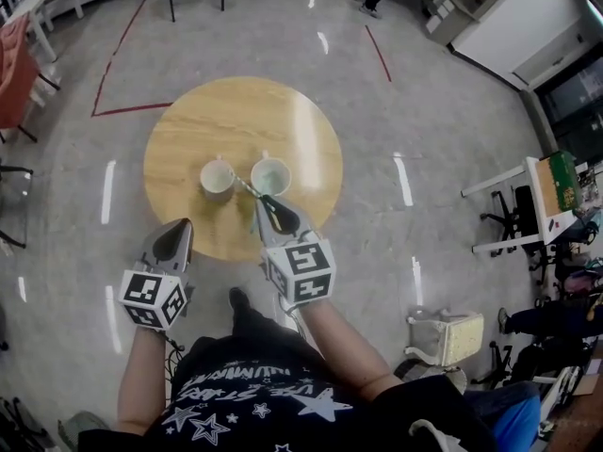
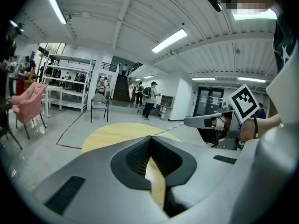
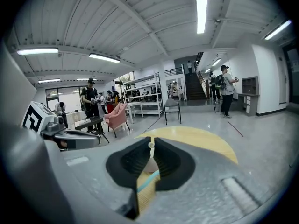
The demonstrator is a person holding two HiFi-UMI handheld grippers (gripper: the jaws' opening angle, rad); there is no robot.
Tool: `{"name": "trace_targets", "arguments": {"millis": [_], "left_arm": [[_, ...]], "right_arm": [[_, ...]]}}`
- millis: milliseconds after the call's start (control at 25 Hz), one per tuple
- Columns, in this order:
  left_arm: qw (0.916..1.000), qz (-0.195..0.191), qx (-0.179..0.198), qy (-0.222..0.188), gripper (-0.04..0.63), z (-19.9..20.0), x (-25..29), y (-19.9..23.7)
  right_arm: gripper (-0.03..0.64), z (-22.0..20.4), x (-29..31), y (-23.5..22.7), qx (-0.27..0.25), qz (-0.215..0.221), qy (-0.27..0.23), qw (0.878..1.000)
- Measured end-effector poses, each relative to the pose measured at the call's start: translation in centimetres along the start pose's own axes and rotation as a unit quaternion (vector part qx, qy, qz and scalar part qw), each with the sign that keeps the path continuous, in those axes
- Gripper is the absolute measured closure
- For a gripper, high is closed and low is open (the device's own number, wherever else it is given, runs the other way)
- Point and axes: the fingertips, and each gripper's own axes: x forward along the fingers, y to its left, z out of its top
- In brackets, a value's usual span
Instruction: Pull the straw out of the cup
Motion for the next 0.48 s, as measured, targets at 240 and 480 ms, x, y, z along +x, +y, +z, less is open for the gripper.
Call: {"name": "trace_targets", "arguments": {"millis": [240,480], "left_arm": [[0.9999,-0.004,-0.008,-0.008,0.589,-0.7,-3.7,-0.2],[0.9998,-0.013,-0.004,-0.016,0.589,-1.3,-7.5,-1.3]], "right_arm": [[0.597,0.5,-2.1,2.3,-0.002,-0.013,-0.01,1.0],[0.597,0.1,-5.2,5.4,-0.001,-0.02,-0.016,1.0]]}}
